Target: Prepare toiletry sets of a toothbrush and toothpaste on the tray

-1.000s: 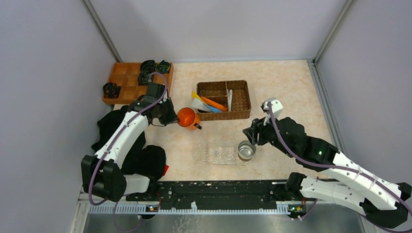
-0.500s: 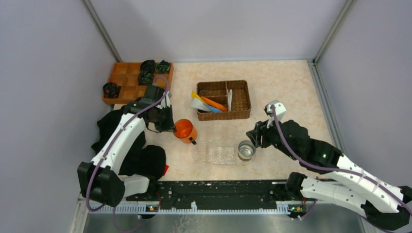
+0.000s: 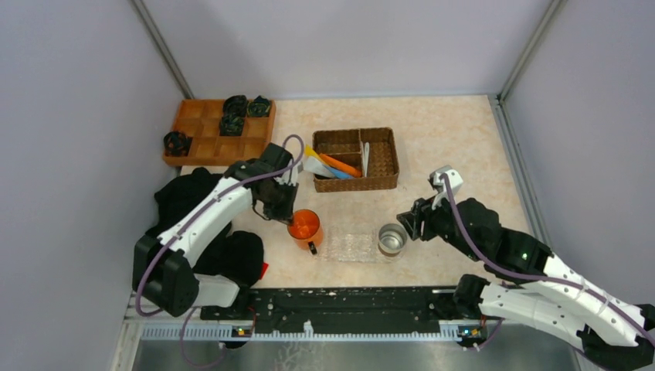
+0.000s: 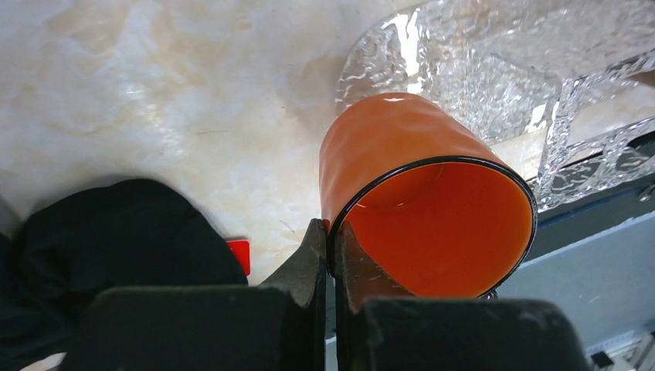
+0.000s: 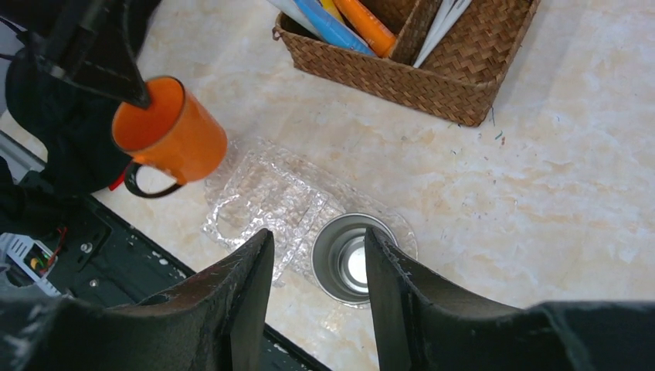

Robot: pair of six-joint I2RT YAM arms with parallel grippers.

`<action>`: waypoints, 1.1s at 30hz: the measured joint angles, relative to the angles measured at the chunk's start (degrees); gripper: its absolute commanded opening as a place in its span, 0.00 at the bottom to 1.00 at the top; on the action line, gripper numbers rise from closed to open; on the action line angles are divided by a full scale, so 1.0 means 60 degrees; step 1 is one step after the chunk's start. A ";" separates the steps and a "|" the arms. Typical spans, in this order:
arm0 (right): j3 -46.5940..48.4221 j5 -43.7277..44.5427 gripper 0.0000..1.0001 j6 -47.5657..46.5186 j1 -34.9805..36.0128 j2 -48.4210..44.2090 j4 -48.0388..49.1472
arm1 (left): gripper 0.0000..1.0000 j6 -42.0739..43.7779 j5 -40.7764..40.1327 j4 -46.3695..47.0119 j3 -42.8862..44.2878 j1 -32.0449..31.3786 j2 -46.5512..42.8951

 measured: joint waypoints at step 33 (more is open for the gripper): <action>0.0004 0.0044 0.46 0.0069 0.0000 -0.0011 -0.0226 | 0.01 0.0470 0.0051 0.1326 -0.0484 -0.1450 0.1504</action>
